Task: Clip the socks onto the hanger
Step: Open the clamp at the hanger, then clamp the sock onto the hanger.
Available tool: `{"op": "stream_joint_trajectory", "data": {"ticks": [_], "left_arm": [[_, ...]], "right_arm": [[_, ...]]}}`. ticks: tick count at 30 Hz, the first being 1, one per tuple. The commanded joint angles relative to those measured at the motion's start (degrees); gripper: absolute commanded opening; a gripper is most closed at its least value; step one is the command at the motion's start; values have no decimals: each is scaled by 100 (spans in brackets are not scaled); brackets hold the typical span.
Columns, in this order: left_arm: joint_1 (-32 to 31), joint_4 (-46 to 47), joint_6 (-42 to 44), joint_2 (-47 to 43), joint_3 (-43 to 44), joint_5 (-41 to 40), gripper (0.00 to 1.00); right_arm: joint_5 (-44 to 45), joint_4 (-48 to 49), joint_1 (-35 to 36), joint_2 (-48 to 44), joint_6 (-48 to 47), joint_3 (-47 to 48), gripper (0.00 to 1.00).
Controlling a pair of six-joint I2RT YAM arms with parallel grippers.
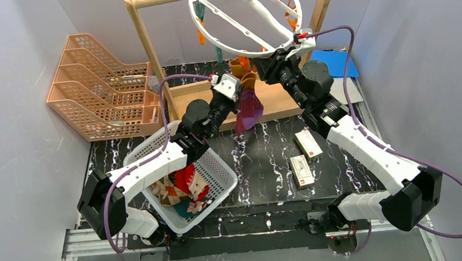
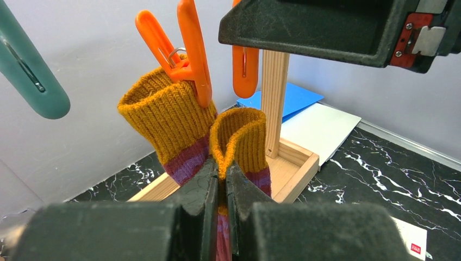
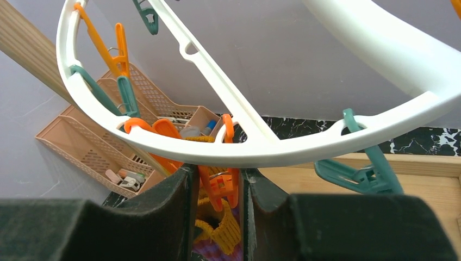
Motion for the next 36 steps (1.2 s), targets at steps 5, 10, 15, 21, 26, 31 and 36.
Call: {"op": "stream_joint_trajectory", "data": {"ticks": [5, 10, 15, 21, 26, 31, 36], "left_arm": [[-26, 178, -32, -282, 126, 5, 0], [-24, 192, -58, -282, 140, 5, 0], [-25, 216, -108, -299, 172, 39, 0], [-29, 279, -130, -273, 195, 78, 0], [-29, 306, -156, -239, 230, 93, 0], [-24, 319, -148, -229, 242, 96, 0], [-26, 328, -148, -229, 255, 102, 0]], "right_arm": [[272, 20, -11, 17, 75, 207, 1], [272, -37, -3, 33, 75, 211, 1], [231, -119, -11, 64, 79, 246, 1], [203, -161, -5, 84, 83, 253, 1], [178, -213, -9, 113, 83, 277, 1], [158, -261, -10, 125, 83, 277, 1], [133, -295, -10, 147, 83, 282, 1]]}}
